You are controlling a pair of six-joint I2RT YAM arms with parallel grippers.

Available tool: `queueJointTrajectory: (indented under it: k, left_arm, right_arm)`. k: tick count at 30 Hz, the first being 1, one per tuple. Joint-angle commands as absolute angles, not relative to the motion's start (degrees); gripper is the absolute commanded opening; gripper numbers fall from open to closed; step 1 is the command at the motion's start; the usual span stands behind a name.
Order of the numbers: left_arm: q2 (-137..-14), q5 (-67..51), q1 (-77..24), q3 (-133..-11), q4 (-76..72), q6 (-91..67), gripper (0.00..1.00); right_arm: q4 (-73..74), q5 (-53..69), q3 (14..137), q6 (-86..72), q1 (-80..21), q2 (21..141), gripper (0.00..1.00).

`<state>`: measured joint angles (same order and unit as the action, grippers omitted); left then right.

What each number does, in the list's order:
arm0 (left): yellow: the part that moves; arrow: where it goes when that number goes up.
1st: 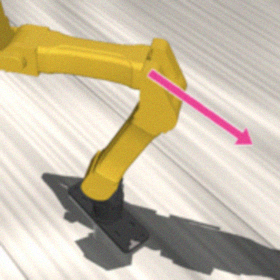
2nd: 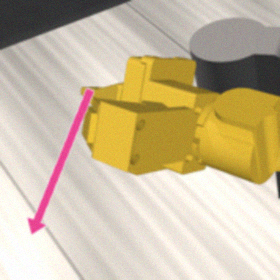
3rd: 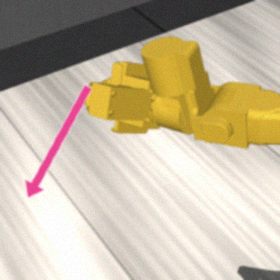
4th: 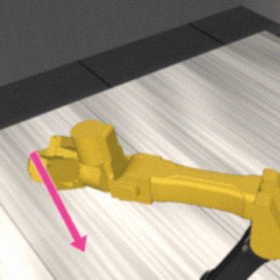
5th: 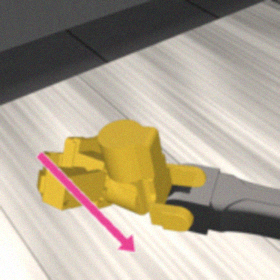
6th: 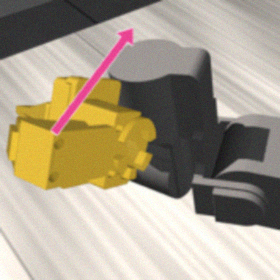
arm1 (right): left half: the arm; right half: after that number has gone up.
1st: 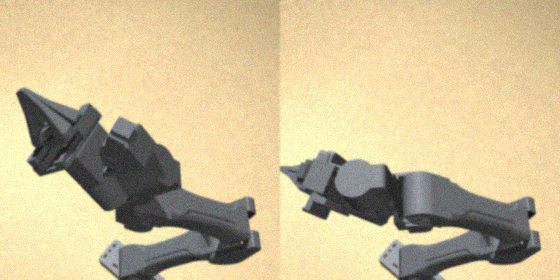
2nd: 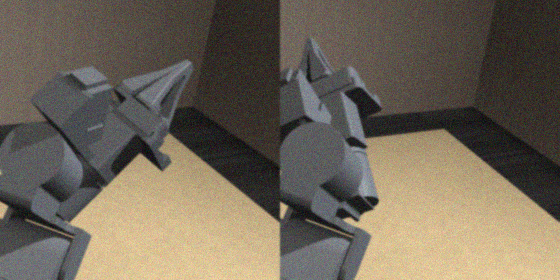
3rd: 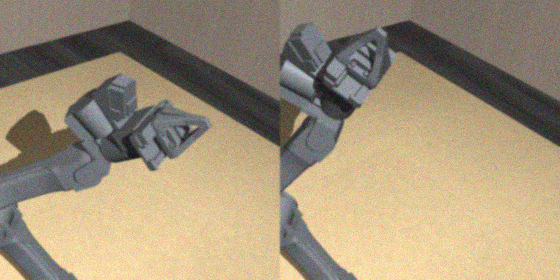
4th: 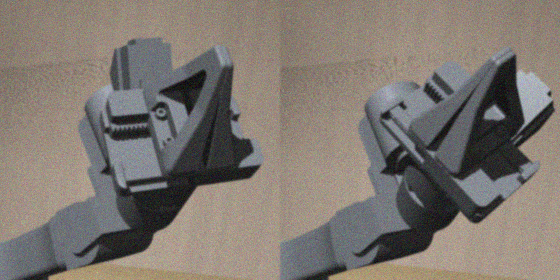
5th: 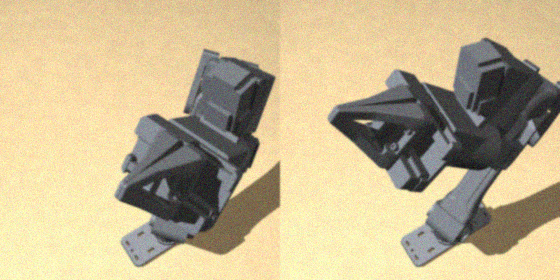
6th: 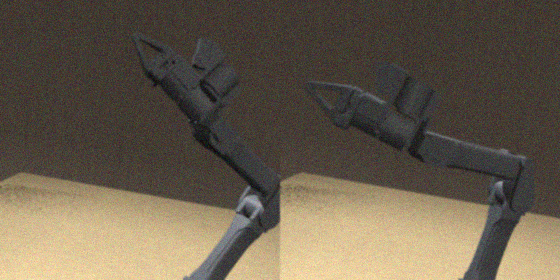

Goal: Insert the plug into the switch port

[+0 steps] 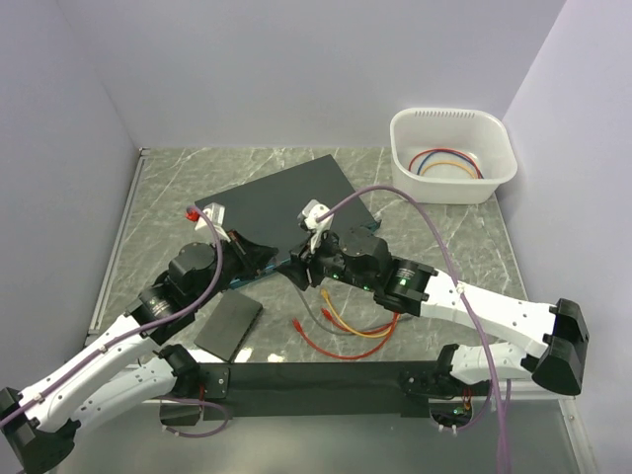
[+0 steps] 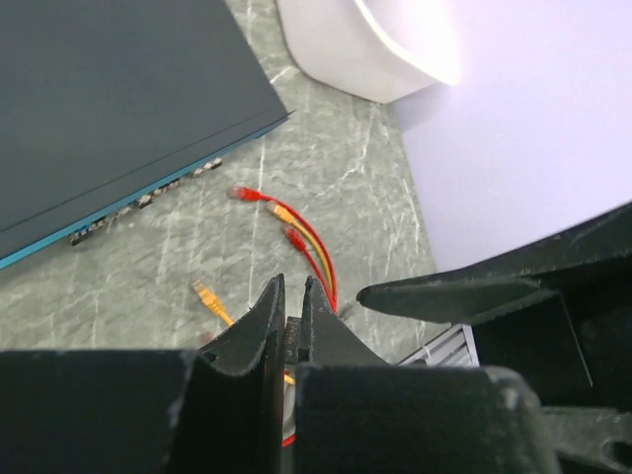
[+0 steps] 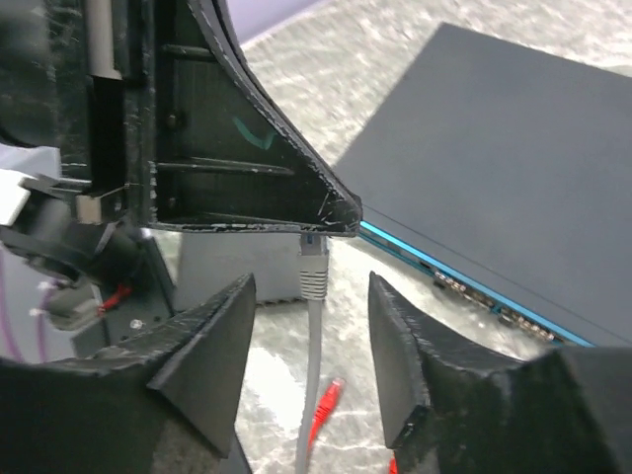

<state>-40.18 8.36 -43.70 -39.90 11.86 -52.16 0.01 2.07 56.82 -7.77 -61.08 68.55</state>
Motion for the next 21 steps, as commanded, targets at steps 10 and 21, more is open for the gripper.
queueJointTrajectory:
  k: [10, 21]
  left_arm:
    - [-40.3, 10.2, -43.9, -41.9, 12.1, -53.8, 0.0]
    - [-40.3, 10.9, -43.9, -41.8, 12.2, -53.4, 0.01]
  right_arm:
    - [1.4, -3.5, 61.1, -5.9, -62.4, 73.3, 0.46]
    - [0.6, -1.0, 61.8, -6.6, -62.8, 74.6, 0.43]
